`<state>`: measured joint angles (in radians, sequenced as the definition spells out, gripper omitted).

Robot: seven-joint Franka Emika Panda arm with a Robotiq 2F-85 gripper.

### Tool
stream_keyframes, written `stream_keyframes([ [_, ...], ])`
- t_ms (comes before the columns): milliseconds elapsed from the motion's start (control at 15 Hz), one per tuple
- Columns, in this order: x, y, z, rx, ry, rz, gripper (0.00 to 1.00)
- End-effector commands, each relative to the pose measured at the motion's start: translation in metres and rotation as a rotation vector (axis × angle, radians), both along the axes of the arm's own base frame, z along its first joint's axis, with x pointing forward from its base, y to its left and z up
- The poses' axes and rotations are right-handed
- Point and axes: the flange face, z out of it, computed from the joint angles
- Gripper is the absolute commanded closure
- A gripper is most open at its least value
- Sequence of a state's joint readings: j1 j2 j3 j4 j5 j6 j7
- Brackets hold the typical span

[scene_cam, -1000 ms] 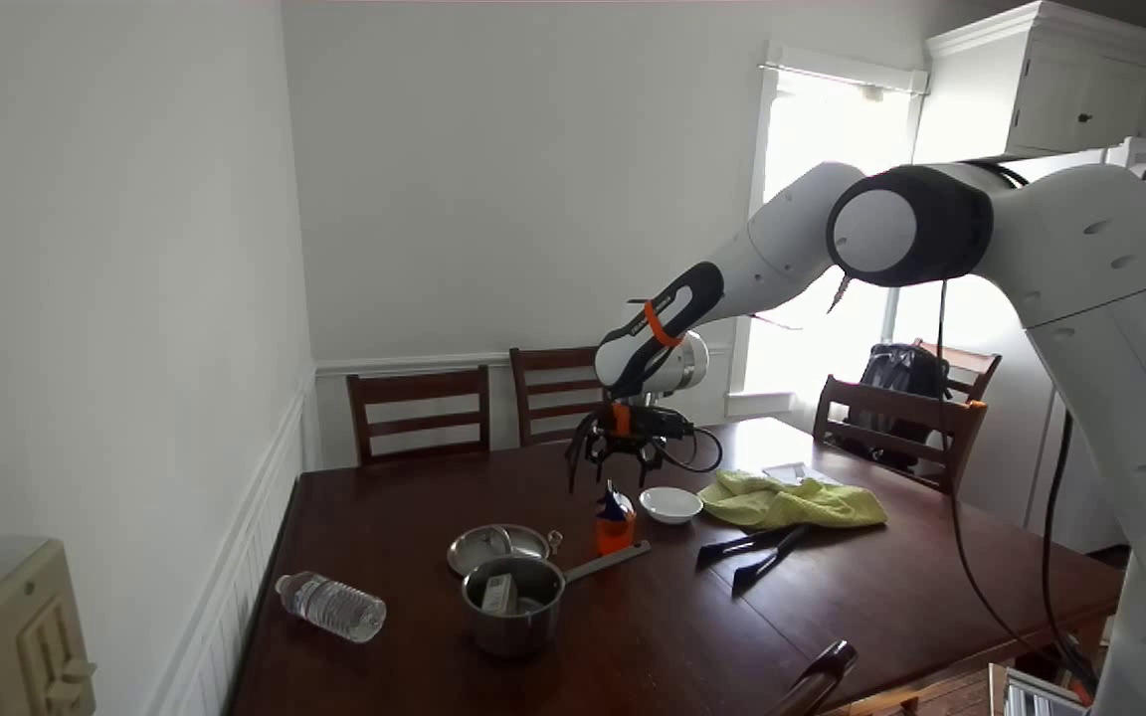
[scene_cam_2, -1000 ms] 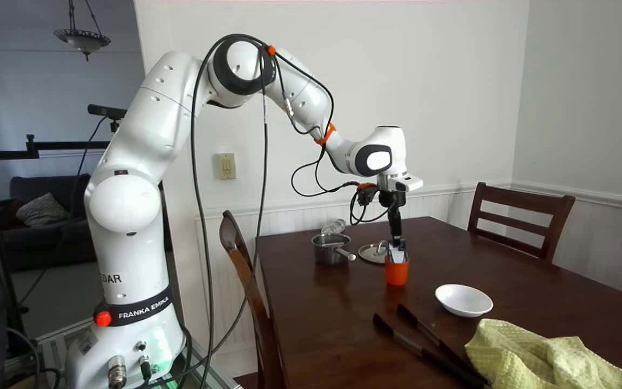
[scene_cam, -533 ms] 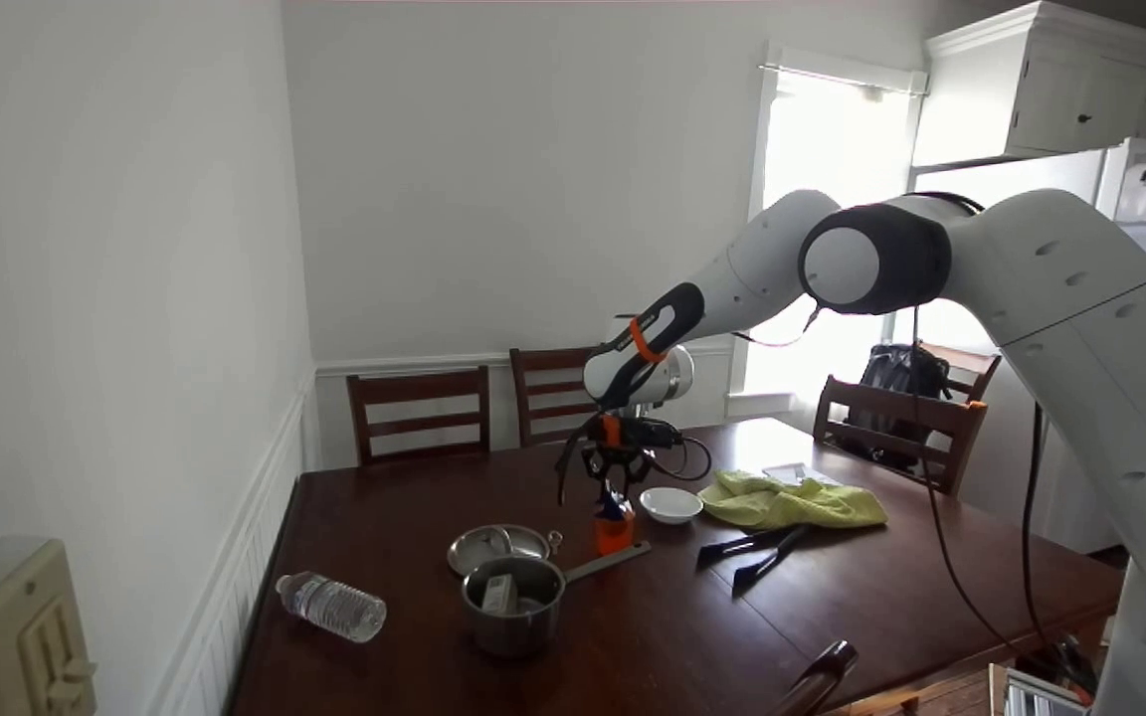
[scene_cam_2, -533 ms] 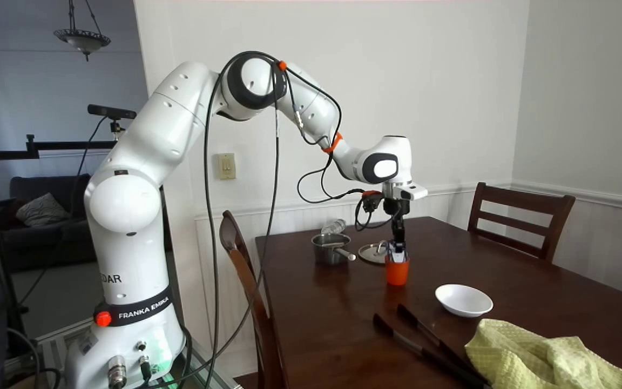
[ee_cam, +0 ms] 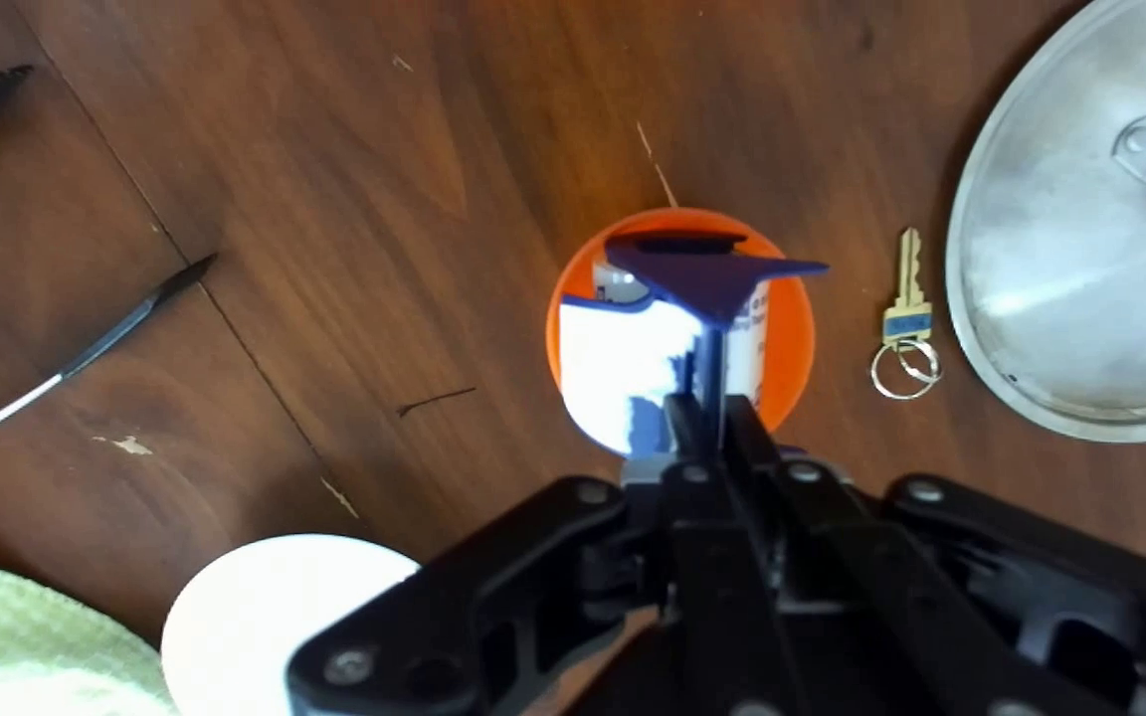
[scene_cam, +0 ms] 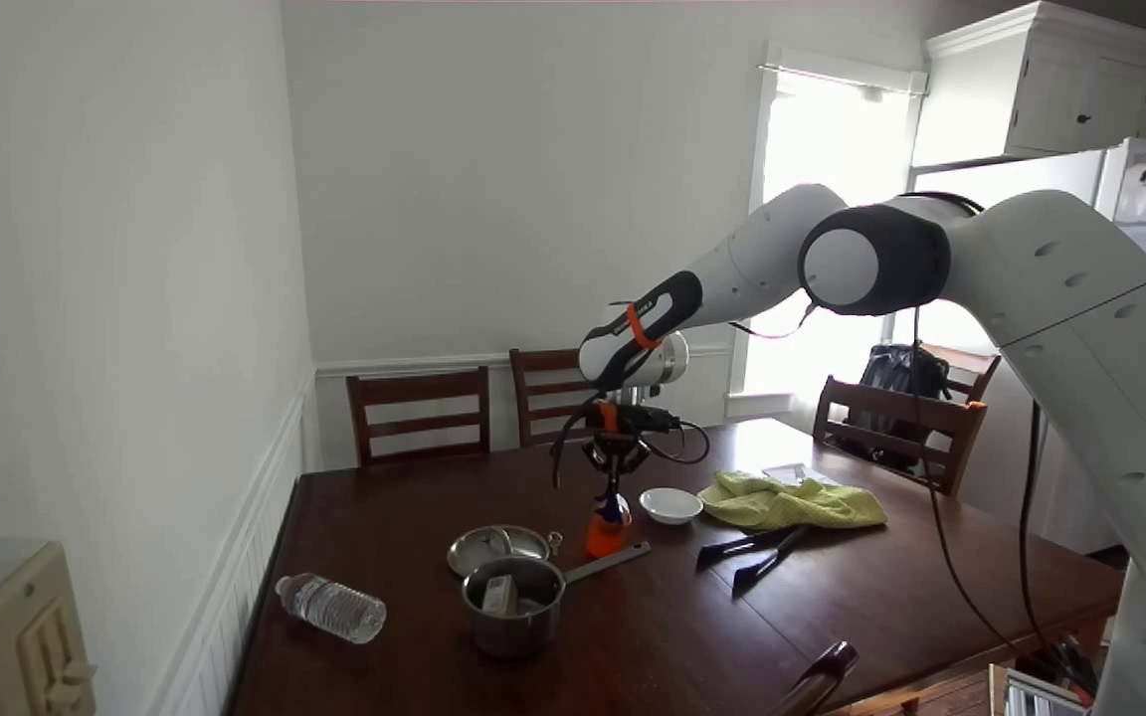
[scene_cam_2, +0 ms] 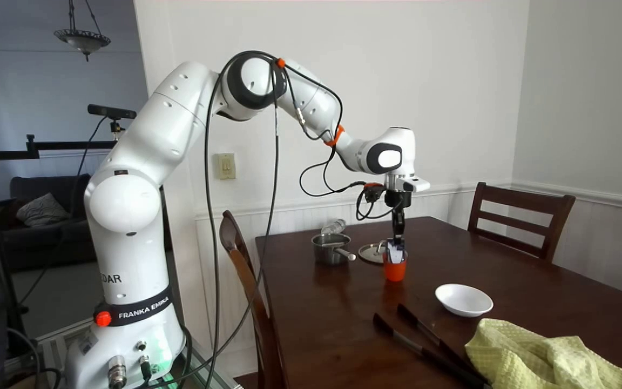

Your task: Pick up the object from the orange cup and put it in the silver pot

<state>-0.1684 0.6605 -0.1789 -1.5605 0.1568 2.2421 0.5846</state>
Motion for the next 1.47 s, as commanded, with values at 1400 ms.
stream_keyframes([
  [1400,0.013,0.13,0.088,0.434,-0.058,0.322,0.98],
])
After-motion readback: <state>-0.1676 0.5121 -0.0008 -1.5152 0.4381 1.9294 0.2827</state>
